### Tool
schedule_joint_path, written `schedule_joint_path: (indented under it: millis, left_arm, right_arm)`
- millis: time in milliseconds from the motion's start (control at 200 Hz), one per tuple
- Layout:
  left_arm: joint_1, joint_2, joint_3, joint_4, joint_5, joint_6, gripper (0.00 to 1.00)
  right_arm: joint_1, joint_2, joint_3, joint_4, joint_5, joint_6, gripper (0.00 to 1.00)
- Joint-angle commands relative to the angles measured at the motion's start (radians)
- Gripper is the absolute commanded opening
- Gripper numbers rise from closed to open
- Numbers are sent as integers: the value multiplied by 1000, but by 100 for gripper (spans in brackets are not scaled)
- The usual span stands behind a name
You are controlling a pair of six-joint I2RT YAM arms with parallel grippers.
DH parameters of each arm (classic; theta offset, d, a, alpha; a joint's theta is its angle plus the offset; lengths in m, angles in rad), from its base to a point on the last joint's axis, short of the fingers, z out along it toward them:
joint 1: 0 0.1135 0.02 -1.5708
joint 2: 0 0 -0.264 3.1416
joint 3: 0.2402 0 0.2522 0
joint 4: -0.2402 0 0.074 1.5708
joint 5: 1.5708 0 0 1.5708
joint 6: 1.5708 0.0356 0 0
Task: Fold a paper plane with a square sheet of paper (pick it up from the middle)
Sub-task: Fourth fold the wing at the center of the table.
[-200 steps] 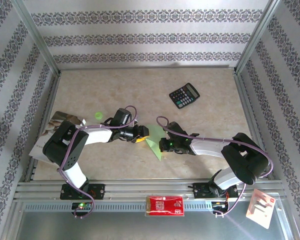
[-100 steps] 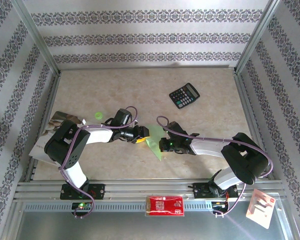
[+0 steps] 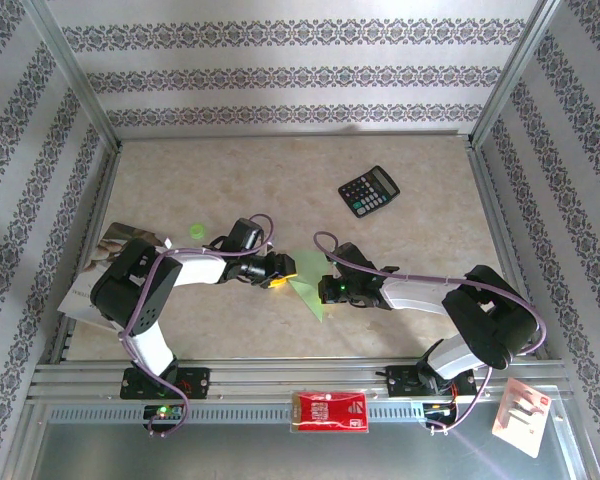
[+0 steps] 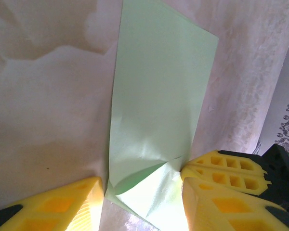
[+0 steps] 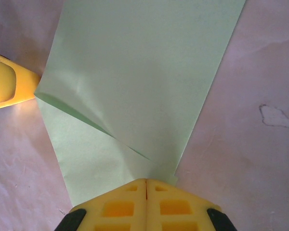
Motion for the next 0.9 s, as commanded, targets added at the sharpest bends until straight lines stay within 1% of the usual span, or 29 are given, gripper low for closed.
schedule_joint_path:
  millis: [0, 300, 625, 759, 894]
  left_arm:
    - [-1, 40, 19, 13, 32, 3, 46]
    - [-1, 22, 27, 30, 45, 9, 45]
    - [-2, 29, 23, 52, 78, 3, 41]
    - [-1, 51, 51, 0, 69, 41, 35]
    - [-1, 52, 77, -63, 30, 84, 27]
  right_arm:
    - [-10, 19, -30, -53, 11, -3, 0]
    - [-12, 25, -34, -52, 6, 0, 0]
    - [-13, 33, -32, -46, 5, -4, 0]
    - [-19, 33, -25, -47, -1, -13, 0]
    - [-32, 32, -10, -62, -18, -46, 0]
